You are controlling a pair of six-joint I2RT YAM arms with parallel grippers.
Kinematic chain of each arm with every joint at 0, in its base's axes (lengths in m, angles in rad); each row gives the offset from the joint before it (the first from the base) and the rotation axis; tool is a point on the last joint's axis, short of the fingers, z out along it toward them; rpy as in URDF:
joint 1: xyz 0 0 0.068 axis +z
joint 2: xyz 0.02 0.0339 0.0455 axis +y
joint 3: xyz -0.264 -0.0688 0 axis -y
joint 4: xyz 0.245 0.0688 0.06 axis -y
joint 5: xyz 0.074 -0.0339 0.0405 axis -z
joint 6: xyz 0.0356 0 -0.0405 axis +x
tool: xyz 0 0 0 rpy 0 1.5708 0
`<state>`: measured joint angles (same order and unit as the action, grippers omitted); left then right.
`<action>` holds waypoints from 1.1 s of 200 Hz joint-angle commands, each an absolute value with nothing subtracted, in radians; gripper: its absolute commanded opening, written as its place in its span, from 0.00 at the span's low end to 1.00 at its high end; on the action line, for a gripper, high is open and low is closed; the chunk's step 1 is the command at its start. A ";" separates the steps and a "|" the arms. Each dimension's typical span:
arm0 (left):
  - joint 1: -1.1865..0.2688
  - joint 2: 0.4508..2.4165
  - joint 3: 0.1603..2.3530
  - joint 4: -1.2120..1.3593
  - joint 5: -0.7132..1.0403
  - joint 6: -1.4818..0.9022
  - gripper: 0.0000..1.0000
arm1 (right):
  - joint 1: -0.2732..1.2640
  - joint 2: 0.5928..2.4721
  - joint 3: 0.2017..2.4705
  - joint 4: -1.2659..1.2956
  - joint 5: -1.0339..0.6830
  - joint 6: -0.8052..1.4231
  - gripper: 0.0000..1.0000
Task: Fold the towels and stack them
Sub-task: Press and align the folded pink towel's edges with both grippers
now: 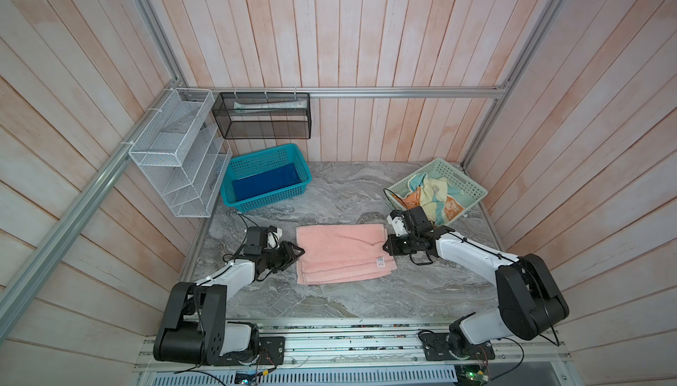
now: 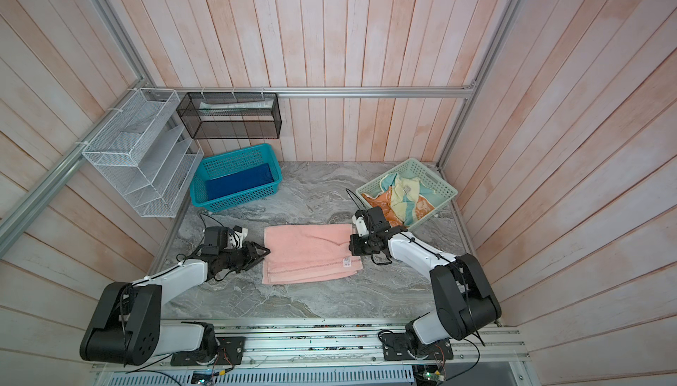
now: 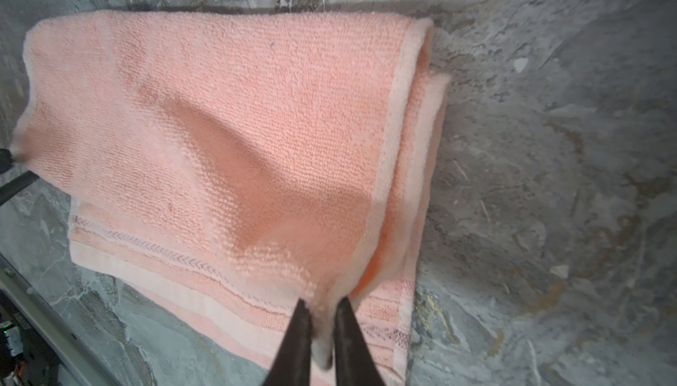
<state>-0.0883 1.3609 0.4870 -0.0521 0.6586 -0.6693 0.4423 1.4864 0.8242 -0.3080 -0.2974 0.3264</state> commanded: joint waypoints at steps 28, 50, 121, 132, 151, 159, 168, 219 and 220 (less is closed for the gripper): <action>-0.095 1.352 0.513 -0.070 0.689 -0.630 0.08 | 0.435 1.486 0.875 -0.344 -0.314 0.292 0.00; -0.094 1.314 0.532 -0.130 0.686 -0.620 0.00 | 0.431 1.463 0.901 -0.388 -0.314 0.282 0.00; -0.094 1.136 0.585 -0.410 0.667 -0.612 0.00 | 0.394 1.341 0.918 -0.581 -0.328 0.267 0.00; -0.095 1.111 0.568 -0.436 0.669 -0.626 0.00 | 0.394 1.325 0.886 -0.598 -0.341 0.270 0.00; -0.098 1.070 0.513 -0.457 0.665 -0.670 0.00 | 0.394 1.303 0.802 -0.592 -0.371 0.287 0.00; -0.100 1.057 0.477 -0.458 0.663 -0.697 0.00 | 0.394 1.298 0.762 -0.582 -0.388 0.301 0.00; -0.103 1.046 0.441 -0.452 0.661 -0.728 0.08 | 0.394 1.298 0.727 -0.574 -0.401 0.312 0.09; -0.107 1.030 0.483 -0.497 0.562 -0.733 0.45 | 0.395 1.306 0.809 -0.632 -0.313 0.308 0.48; -0.107 1.032 0.488 -0.497 0.560 -0.729 0.45 | 0.395 1.307 0.812 -0.633 -0.310 0.307 0.48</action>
<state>-0.1059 1.0374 0.4103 -0.4782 0.6395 -0.7429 0.3977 1.3071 0.7254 -0.6014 -0.3630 0.3141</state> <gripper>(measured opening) 0.448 0.471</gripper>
